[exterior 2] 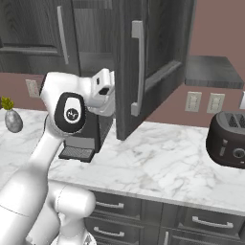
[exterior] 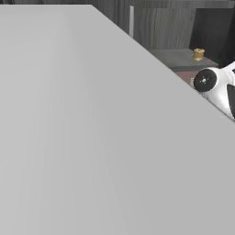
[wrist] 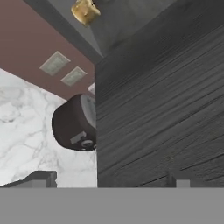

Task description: Get the candle and the beer from the cabinet and move them to the dining counter.

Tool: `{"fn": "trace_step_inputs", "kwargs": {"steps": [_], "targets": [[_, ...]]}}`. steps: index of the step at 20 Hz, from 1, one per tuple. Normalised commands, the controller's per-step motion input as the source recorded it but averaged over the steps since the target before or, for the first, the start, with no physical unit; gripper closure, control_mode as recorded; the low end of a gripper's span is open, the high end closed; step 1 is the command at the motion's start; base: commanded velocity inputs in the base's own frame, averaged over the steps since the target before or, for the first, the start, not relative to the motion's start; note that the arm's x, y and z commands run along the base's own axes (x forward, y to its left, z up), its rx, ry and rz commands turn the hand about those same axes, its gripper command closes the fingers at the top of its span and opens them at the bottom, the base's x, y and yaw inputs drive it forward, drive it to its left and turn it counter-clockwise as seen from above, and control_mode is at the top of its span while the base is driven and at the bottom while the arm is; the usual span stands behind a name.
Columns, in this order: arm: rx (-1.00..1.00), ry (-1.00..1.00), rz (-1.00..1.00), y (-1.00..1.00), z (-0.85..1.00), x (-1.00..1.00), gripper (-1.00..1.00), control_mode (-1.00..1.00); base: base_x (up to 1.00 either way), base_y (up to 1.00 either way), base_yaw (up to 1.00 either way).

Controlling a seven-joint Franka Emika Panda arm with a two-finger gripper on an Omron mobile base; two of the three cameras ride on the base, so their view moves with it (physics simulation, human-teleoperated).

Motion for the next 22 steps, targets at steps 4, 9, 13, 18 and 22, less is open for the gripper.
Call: {"fn": "trace_step_inputs", "kwargs": {"steps": [4,9,13,18,22], "targets": [[0.0,0.0,0.0,-0.63,-0.13,0.03,-1.0,-1.0,0.0,0.0,0.0],[0.0,0.01,0.0,-0.67,-0.17,0.05,-1.0,-1.0,0.0,0.0,0.0],[0.0,0.01,0.0,-0.58,-0.18,0.03,-1.0,-1.0,0.0,0.0,0.0],[0.0,-0.04,0.0,-0.02,-0.1,-0.02,-1.0,-1.0,0.0,0.0,0.0],[0.03,-0.17,0.0,0.64,-0.12,0.0,-1.0,-1.0,0.0,0.0,0.0]]}}
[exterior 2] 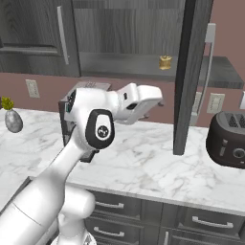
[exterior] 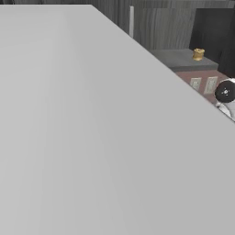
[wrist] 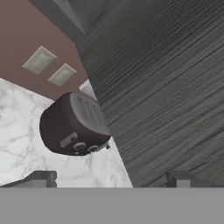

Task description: Get the candle and the beer from the cabinet and move them to the dining counter.

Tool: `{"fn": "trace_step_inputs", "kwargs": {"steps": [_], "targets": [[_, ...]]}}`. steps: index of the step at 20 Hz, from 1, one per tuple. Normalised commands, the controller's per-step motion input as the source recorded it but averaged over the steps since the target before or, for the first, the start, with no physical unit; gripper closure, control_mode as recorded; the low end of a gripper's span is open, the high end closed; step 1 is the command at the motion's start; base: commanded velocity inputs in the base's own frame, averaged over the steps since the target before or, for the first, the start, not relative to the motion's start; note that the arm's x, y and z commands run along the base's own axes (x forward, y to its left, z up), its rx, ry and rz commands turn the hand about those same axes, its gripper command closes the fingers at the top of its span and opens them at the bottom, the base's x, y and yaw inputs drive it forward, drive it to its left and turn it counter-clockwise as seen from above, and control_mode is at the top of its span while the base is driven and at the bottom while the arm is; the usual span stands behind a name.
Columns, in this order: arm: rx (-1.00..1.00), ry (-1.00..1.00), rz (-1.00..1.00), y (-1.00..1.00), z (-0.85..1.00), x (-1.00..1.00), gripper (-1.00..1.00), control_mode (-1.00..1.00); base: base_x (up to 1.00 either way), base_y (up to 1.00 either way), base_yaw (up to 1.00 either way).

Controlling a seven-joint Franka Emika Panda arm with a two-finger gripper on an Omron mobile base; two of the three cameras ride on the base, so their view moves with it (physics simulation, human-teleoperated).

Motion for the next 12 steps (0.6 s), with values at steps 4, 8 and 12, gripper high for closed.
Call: {"fn": "trace_step_inputs", "kwargs": {"steps": [4,8,12], "targets": [[0.04,-0.23,0.0,0.92,0.0,0.0,-1.0,-1.0,0.0,0.0,0.0],[0.03,-0.25,0.0,0.99,0.0,0.0,-1.0,-1.0,0.0,0.0,0.0],[0.08,-0.28,0.01,0.98,0.08,0.0,-1.0,-1.0,0.0,0.0,0.0]]}}
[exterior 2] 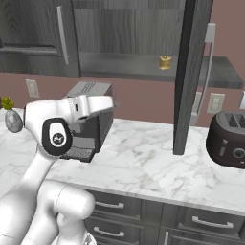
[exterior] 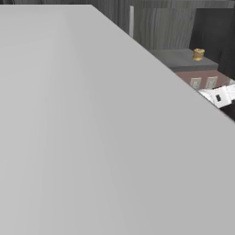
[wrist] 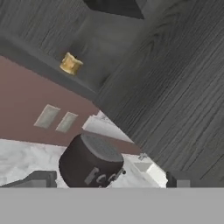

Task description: Get the candle and the beer from the cabinet and move them to the dining counter.

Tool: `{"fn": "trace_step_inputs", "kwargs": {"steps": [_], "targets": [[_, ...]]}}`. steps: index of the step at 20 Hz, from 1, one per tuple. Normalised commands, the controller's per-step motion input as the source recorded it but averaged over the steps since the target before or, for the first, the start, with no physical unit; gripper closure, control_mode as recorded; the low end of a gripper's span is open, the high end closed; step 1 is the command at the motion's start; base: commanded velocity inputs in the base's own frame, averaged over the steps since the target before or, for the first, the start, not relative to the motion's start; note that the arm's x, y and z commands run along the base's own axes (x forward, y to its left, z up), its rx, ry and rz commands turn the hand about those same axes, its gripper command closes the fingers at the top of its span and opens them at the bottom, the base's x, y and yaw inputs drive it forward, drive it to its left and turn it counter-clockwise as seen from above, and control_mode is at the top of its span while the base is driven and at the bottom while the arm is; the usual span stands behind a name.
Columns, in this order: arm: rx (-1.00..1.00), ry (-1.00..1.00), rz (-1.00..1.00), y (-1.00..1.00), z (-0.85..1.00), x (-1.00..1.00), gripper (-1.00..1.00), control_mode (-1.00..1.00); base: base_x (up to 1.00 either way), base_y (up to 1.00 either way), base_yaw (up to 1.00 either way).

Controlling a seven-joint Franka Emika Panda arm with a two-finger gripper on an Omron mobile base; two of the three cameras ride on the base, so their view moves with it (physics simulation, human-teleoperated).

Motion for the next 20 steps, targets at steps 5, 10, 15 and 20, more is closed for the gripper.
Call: {"fn": "trace_step_inputs", "kwargs": {"steps": [5,10,15,20], "targets": [[0.15,-0.32,0.1,0.92,0.14,0.0,-1.0,-1.0,0.0,0.0,0.0],[0.19,-0.36,0.21,0.76,0.16,0.0,-1.0,-1.0,0.0,0.0,0.0],[0.18,-0.32,0.24,0.68,0.33,0.03,-1.0,-1.0,0.0,0.0,0.0],[0.16,-0.25,0.24,0.57,0.42,0.1,-1.0,-1.0,0.0,0.0,0.0]]}}
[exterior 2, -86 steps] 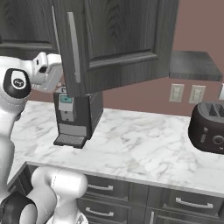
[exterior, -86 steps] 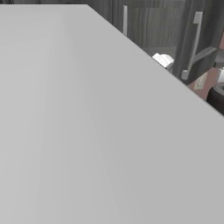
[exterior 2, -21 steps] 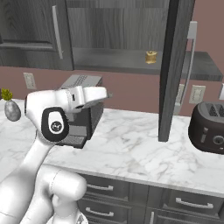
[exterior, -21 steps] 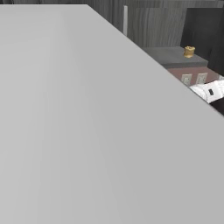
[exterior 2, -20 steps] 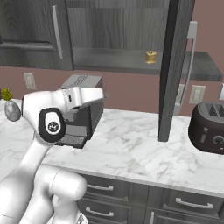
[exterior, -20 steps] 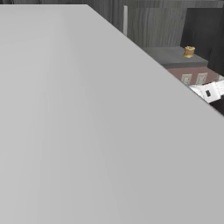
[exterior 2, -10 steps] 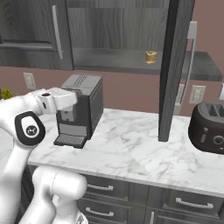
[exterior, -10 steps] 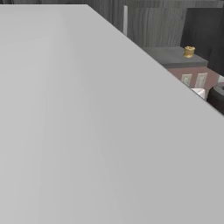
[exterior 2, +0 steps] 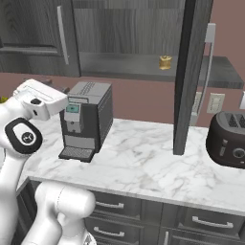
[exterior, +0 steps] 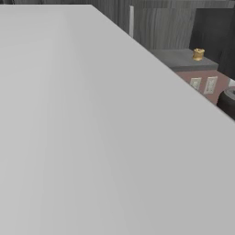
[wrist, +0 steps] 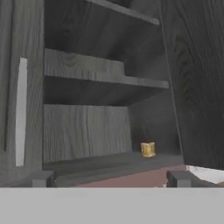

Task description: Get the candle and the beer from the cabinet and move them to the dining counter.

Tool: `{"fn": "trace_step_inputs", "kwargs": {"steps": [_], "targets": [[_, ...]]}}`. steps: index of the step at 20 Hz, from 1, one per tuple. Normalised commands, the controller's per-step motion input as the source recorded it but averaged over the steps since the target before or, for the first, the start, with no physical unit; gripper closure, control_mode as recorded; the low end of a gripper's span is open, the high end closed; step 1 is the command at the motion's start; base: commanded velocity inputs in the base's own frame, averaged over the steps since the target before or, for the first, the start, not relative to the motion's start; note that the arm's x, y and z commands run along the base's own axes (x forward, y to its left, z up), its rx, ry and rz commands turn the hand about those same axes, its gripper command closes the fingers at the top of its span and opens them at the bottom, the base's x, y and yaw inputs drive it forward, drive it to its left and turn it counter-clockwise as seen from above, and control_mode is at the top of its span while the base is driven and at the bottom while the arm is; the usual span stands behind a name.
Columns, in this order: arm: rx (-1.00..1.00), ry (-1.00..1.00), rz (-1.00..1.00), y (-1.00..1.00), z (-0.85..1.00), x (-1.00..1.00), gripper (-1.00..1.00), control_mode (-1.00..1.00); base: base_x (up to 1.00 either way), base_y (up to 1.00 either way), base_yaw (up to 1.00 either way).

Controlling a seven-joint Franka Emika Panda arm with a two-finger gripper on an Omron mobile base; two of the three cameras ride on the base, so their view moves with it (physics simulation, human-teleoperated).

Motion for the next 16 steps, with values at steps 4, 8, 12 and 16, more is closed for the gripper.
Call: {"fn": "trace_step_inputs", "kwargs": {"steps": [4,8,12,16], "targets": [[0.15,-0.19,0.22,0.55,0.44,0.25,-1.0,-1.0,0.0,0.0,0.0],[0.11,-0.14,0.19,0.51,0.46,0.37,-1.0,-1.0,0.0,0.0,0.0],[0.04,-0.07,0.11,0.33,0.54,0.39,-1.0,-1.0,0.0,0.0,0.0],[0.0,-0.01,0.03,0.19,0.46,0.32,-1.0,-1.0,0.0,0.0,0.0]]}}
